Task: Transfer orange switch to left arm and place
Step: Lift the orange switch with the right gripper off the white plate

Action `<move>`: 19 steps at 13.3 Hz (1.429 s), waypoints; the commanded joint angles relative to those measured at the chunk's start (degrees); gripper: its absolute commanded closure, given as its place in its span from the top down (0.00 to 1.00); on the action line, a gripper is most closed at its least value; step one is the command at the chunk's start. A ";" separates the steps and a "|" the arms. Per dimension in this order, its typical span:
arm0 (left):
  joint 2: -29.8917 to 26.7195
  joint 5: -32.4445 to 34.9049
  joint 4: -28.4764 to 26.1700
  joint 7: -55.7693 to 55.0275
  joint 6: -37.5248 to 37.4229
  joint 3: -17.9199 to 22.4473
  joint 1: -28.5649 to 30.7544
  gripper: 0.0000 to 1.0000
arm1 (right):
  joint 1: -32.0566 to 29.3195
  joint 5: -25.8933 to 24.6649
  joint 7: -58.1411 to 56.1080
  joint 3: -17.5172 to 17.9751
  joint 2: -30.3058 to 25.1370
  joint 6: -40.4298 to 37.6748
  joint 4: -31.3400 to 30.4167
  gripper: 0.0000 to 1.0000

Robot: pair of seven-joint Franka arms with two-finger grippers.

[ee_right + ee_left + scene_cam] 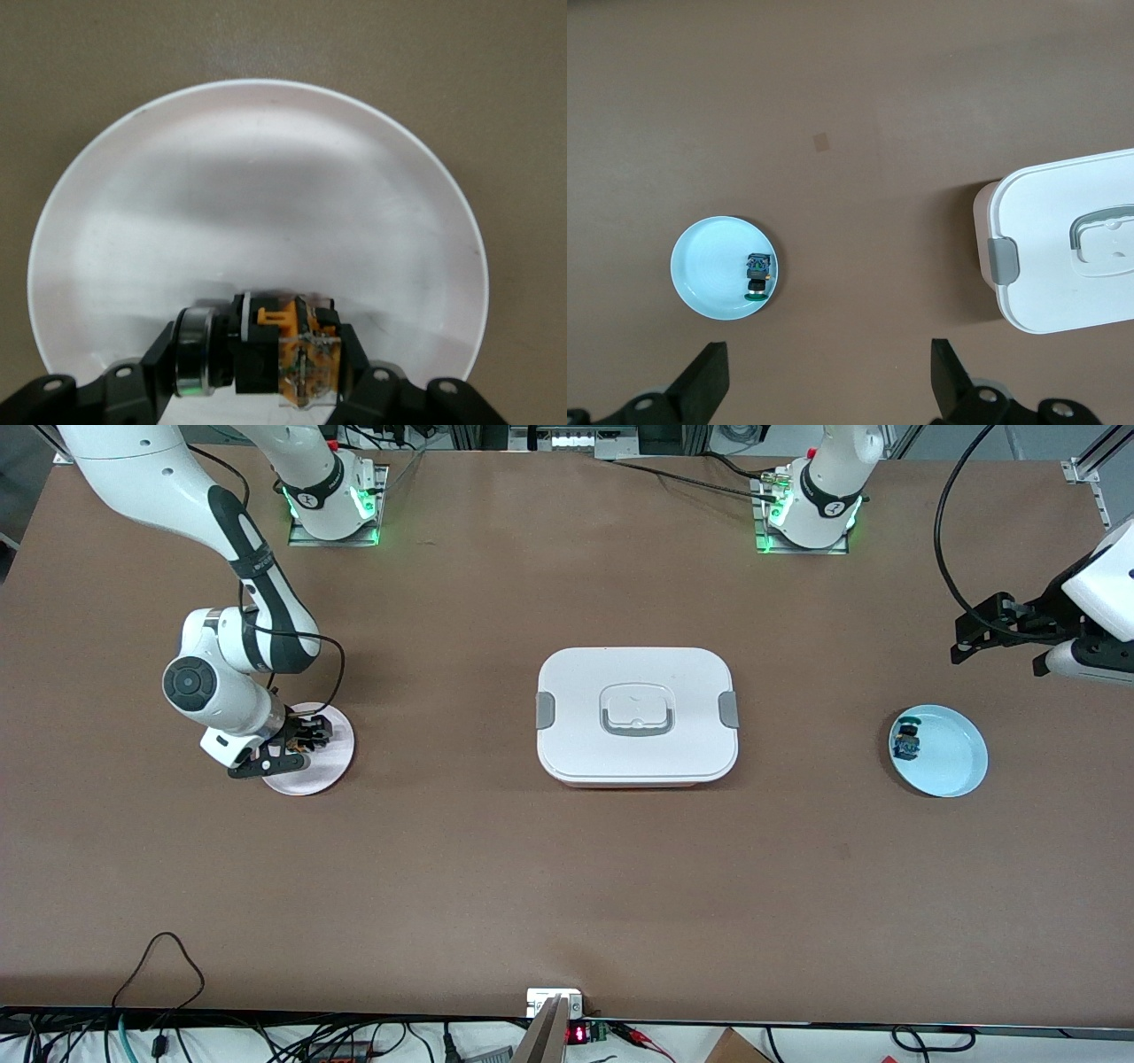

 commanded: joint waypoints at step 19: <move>0.63 0.40 1.82 0.89 -1.72 0.18 0.53 1.00 | -0.41 3.23 -7.17 3.14 -5.27 -22.55 23.97 0.00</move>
